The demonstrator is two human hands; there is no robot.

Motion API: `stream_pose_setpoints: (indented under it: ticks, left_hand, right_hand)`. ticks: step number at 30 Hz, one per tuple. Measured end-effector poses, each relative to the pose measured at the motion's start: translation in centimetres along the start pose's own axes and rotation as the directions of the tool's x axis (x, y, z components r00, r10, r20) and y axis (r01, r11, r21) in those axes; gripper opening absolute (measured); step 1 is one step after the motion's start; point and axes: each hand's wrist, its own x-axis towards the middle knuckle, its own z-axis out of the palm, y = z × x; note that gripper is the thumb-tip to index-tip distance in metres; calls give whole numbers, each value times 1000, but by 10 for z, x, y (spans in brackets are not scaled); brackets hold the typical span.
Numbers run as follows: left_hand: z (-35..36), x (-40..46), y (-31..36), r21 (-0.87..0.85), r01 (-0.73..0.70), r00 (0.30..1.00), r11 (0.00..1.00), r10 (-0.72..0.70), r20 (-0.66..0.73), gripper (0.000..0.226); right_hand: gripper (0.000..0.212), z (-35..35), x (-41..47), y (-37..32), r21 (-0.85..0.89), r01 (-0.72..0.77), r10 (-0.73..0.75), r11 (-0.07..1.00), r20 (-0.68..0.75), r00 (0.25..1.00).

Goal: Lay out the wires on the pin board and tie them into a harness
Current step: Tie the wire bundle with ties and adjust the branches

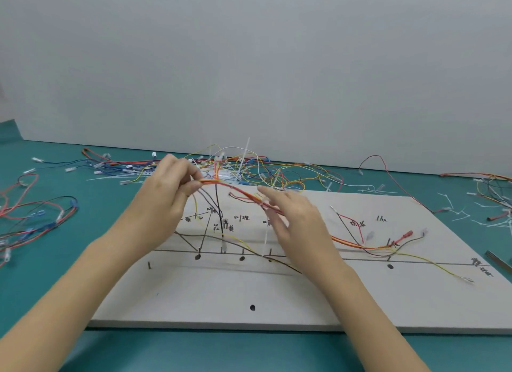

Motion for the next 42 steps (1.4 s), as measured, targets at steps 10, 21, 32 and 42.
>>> stream_pose_setpoints:
  ticks: [10,21,32,42]
  left_hand:
    - [-14,37,21,331,-174,918,927,274,-286,9]
    - [14,38,53,-135,-56,943,989,8,-334,2]
    - [7,51,96,-968,140,966,209,-242,88,14]
    - [21,49,127,-942,277,947,-191,-109,301,26]
  right_hand:
    - [20,-28,0,7,-39,11,-26,999,-395,918]
    - [14,-85,-5,-28,71,334,-240,940,-560,793]
    - [56,-71,-17,-39,639,-395,168,660,388,906]
    - [64,-53,-14,-43,813,-442,31,379,466,884]
